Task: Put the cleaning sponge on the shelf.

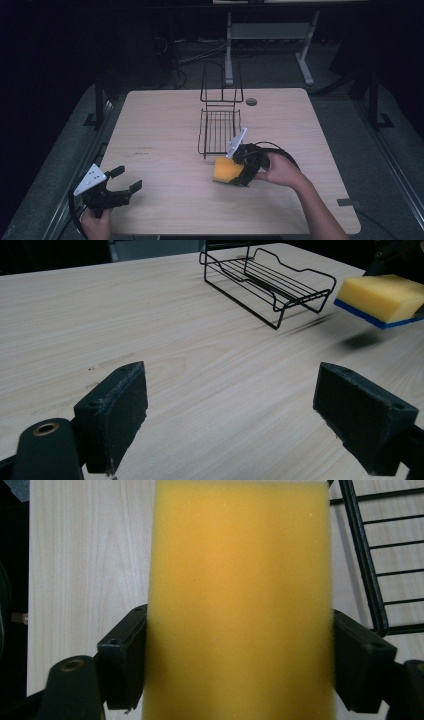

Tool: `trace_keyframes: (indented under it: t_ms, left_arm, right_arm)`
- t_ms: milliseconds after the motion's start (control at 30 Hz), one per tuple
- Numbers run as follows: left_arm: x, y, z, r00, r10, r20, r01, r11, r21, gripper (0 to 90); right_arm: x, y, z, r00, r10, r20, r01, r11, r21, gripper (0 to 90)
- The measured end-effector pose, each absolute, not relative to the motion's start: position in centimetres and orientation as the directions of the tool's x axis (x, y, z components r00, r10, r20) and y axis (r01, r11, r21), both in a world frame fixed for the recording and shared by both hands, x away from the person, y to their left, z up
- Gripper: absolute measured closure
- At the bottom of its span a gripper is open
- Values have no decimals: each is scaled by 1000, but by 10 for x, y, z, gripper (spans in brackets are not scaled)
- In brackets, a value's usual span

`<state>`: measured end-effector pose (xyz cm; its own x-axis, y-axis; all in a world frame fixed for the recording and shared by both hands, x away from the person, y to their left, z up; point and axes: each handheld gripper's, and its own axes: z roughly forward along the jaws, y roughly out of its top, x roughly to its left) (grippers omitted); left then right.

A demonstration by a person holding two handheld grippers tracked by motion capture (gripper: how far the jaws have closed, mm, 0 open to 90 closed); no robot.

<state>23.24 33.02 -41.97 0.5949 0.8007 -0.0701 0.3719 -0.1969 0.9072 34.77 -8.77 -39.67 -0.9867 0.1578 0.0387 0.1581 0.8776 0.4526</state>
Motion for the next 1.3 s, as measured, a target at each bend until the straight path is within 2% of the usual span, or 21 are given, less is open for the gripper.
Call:
trace_keyframes:
  t_ms: [800, 1300]
  left_arm:
    - [234, 331, -419, 594, 802, -71, 372, -195, 908, 134]
    - [234, 331, -420, 593, 802, -70, 371, -195, 908, 134]
  right_arm:
    - [374, -79, -389, -987, 154, 52, 160, 861, 484, 219]
    - [393, -69, -393, -987, 148, 66, 161, 867, 472, 219]
